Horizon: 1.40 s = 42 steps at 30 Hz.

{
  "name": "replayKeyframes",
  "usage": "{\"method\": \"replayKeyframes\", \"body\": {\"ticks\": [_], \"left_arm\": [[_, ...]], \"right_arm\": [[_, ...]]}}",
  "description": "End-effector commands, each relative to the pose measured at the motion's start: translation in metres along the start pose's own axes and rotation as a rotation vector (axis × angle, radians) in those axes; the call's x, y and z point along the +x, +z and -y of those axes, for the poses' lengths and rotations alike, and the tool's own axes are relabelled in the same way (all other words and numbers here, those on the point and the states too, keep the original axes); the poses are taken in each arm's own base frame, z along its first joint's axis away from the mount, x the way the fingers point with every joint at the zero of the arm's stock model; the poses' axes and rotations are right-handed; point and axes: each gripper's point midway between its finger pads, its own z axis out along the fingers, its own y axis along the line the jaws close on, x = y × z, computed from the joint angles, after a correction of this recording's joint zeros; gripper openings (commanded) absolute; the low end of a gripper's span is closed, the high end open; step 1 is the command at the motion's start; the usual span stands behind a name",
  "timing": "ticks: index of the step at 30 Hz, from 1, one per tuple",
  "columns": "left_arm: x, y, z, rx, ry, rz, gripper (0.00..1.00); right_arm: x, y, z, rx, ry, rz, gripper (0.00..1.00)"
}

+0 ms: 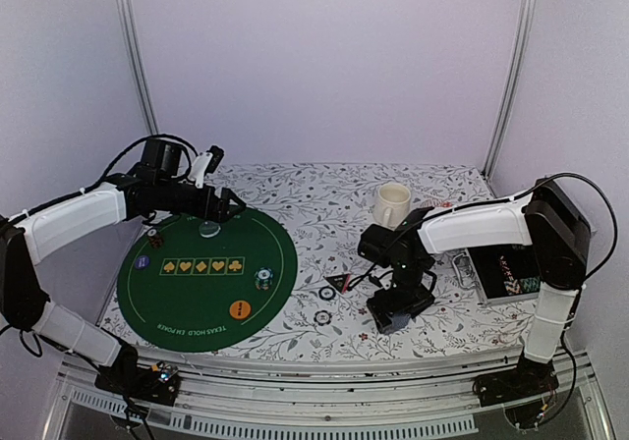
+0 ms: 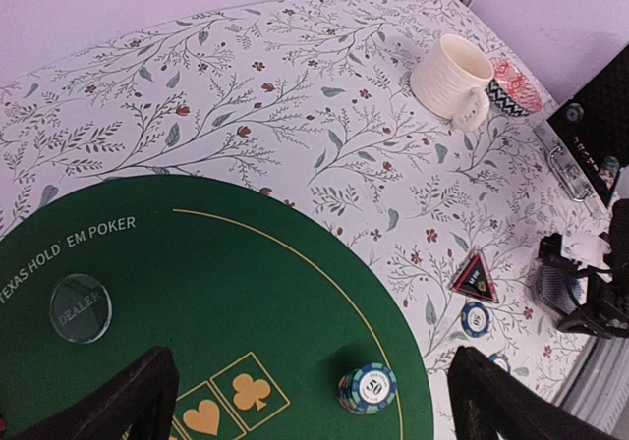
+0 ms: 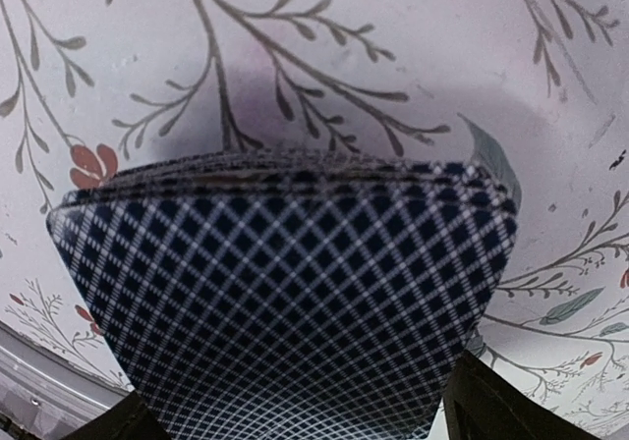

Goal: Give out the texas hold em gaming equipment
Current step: Pick up the face-down deck piles from the center of the board.

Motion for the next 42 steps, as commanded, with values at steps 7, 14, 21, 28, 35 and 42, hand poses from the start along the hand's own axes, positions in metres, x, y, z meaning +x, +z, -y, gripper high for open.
{"method": "replayKeyframes", "body": {"ticks": [7, 14, 21, 28, 35, 42], "left_arm": [[-0.001, 0.001, 0.003, 0.000, 0.024, -0.007, 0.98], [0.000, 0.001, 0.002, -0.008, 0.028, -0.011, 0.98], [0.000, 0.001, 0.002, -0.005, 0.030, -0.011, 0.98], [-0.001, 0.000, 0.002, -0.007, 0.033, -0.009, 0.98], [0.000, 0.000, 0.002, -0.008, 0.034, -0.011, 0.98], [-0.001, -0.001, 0.003, -0.003, 0.032, -0.010, 0.98]], "right_arm": [[-0.002, 0.021, 0.006, 0.054, 0.000, -0.010, 0.74], [-0.012, 0.022, 0.001, 0.057, -0.021, 0.009, 0.75], [-0.020, 0.024, -0.003, 0.039, -0.055, 0.047, 0.75], [-0.020, 0.034, 0.003, 0.062, -0.086, 0.057, 0.76], [-0.020, 0.041, 0.006, 0.076, -0.098, 0.063, 0.79], [-0.024, 0.040, 0.004, 0.065, -0.104, 0.082, 0.60]]}}
